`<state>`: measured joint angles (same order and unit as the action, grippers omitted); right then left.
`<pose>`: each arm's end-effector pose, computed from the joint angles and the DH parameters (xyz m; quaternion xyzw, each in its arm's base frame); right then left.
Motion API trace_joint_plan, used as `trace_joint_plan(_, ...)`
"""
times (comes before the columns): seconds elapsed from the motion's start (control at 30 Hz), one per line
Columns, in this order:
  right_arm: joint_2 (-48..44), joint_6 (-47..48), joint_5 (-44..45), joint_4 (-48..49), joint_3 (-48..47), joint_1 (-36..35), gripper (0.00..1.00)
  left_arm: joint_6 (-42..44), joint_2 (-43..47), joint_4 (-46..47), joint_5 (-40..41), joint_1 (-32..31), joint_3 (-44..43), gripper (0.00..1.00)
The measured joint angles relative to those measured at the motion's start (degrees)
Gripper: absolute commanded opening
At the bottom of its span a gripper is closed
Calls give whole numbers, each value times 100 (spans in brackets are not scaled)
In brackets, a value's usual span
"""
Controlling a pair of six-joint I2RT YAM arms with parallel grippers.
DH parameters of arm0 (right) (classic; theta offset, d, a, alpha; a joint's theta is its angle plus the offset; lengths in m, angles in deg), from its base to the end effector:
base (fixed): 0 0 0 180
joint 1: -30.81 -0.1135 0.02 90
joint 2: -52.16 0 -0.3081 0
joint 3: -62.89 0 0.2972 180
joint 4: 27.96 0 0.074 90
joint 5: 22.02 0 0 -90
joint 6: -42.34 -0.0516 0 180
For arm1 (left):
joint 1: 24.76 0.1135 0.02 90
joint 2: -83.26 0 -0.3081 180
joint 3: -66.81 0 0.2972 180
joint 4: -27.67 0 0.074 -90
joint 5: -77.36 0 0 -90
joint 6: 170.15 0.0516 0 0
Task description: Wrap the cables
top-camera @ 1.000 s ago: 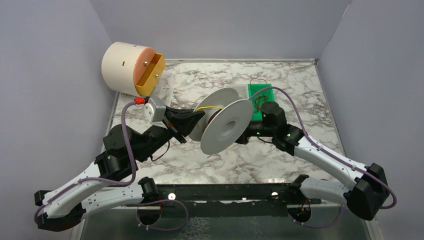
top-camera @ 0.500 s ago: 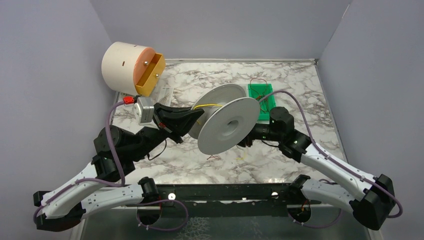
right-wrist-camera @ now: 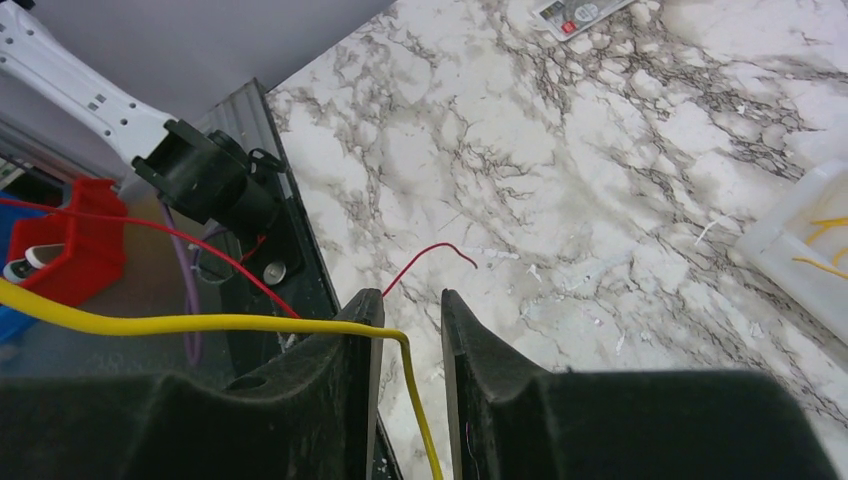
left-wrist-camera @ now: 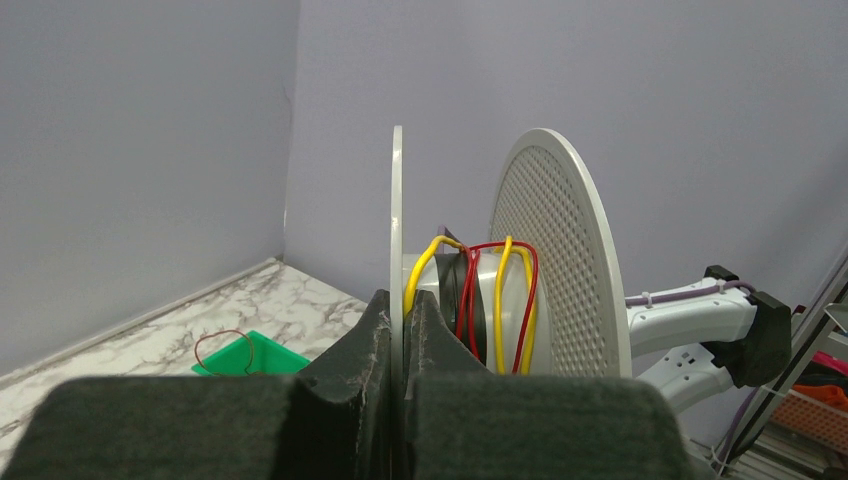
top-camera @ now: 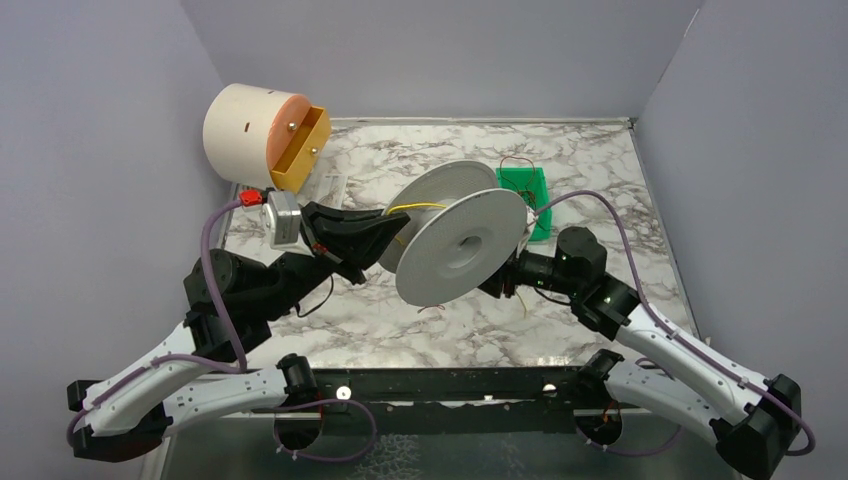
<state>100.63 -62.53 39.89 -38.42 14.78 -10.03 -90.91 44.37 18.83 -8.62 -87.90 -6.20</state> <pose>0.1584 0.1690 0.3198 -0.3187 0.6937 0.4542 0.4592 0.0663 -0.1230 0.5272 0.2095 0.4931 -0.4925 0.6859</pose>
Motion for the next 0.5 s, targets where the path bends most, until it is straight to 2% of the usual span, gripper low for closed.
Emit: trace_joint_plan(0.5,-258,-85,352,-306,236,0,41,11,-103,59,-57,0,-90,0)
